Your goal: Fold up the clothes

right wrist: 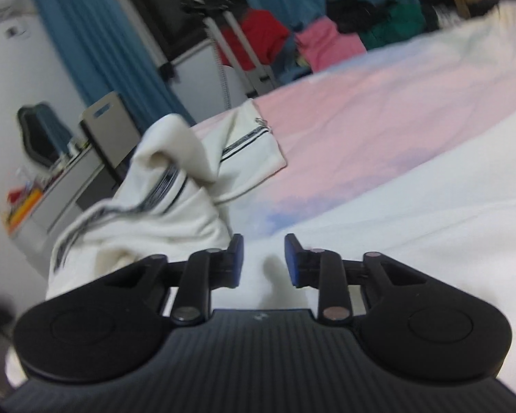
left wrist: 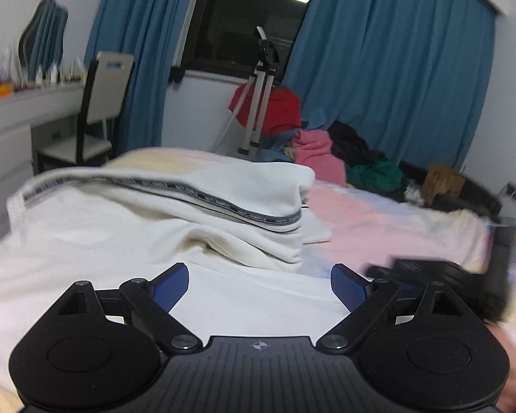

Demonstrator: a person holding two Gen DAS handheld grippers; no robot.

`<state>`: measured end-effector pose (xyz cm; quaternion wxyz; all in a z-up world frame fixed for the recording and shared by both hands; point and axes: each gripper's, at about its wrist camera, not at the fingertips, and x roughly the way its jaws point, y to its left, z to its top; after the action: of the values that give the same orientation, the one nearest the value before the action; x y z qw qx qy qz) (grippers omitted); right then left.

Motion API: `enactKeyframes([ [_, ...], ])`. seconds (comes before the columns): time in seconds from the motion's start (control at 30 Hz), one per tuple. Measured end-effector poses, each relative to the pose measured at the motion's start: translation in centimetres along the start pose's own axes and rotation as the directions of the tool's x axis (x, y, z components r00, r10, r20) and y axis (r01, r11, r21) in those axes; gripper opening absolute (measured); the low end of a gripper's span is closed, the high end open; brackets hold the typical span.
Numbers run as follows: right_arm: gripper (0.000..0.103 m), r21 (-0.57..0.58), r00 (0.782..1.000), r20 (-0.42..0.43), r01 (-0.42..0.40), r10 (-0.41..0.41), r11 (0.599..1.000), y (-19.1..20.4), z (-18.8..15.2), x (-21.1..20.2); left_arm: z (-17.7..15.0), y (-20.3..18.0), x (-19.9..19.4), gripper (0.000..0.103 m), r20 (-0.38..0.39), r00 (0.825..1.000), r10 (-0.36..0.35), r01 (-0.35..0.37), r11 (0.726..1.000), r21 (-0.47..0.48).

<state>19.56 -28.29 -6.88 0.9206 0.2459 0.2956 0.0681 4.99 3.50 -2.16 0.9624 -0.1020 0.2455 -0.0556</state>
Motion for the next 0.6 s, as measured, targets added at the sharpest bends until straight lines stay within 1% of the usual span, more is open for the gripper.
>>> enactKeyframes([
  [0.03,0.043,0.027,1.0,-0.003,0.005,-0.005,1.0,0.1,0.5,1.4,0.0,0.4,0.1,0.092,-0.001,1.0,-0.002,0.002,1.0,-0.014],
  [0.07,0.052,0.059,1.0,-0.006,0.005,-0.005,0.998,0.1,0.8,2.9,0.0,0.8,0.3,0.092,-0.004,1.0,-0.004,0.004,1.0,-0.026],
  [0.1,0.056,0.09,1.0,-0.009,0.005,-0.004,0.996,0.2,1.1,4.4,-0.1,1.2,0.6,0.092,-0.008,1.0,-0.005,0.005,0.999,-0.034],
  [0.23,0.056,0.215,1.0,-0.021,0.006,-0.001,0.977,0.4,2.2,10.4,-0.6,3.3,2.9,0.092,-0.03,0.999,0.015,-0.017,0.997,-0.079],
  [0.27,0.056,0.245,1.0,-0.024,0.006,0.0,0.969,0.5,2.5,11.9,-0.7,3.9,3.6,0.092,-0.038,0.999,0.021,-0.025,0.994,-0.103],
  [0.33,0.055,0.306,1.0,-0.03,0.007,0.002,0.952,0.6,3.1,14.9,-0.7,5.3,5.2,0.092,-0.063,0.998,0.016,-0.028,0.982,-0.186],
  [0.37,0.054,0.322,1.0,-0.026,0.014,-0.006,0.947,0.5,3.5,15.7,-0.7,6.0,6.0,0.092,-0.076,0.997,0.007,-0.024,0.973,-0.231],
  [0.4,0.054,0.313,1.0,-0.009,0.03,-0.029,0.949,0.2,4.2,15.2,-0.9,6.5,6.8,0.092,-0.084,0.996,-0.012,-0.012,0.963,-0.271],
  [0.43,0.054,0.305,0.999,0.009,0.047,-0.052,0.951,-0.1,4.9,14.8,-1.2,6.7,7.5,0.092,-0.091,0.995,-0.028,0.001,0.958,-0.287],
  [0.47,0.049,0.297,0.997,0.027,0.063,-0.074,0.953,-0.5,5.6,14.4,-1.5,6.8,8.3,0.092,-0.099,0.995,-0.035,0.006,0.96,-0.28],
  [0.5,0.031,0.289,0.994,0.044,0.08,-0.097,0.954,-0.8,6.3,13.9,-1.7,6.7,9.1,0.092,-0.106,0.994,-0.038,0.008,0.963,-0.27],
  [0.53,0.016,0.281,0.991,0.062,0.097,-0.119,0.955,-1.1,7.0,13.5,-1.9,6.5,9.6,0.092,-0.11,0.994,-0.027,-0.001,0.968,-0.252],
  [0.57,0.007,0.274,0.987,0.081,0.114,-0.141,0.955,-1.5,7.7,13.1,-2.1,6.3,10.0,0.092,-0.112,0.994,-0.019,-0.008,0.972,-0.234],
  [0.6,0.007,0.267,0.982,0.099,0.132,-0.163,0.955,-1.8,8.5,12.6,-2.3,6.2,10.3,0.092,-0.112,0.994,-0.019,-0.007,0.974,-0.228],
])
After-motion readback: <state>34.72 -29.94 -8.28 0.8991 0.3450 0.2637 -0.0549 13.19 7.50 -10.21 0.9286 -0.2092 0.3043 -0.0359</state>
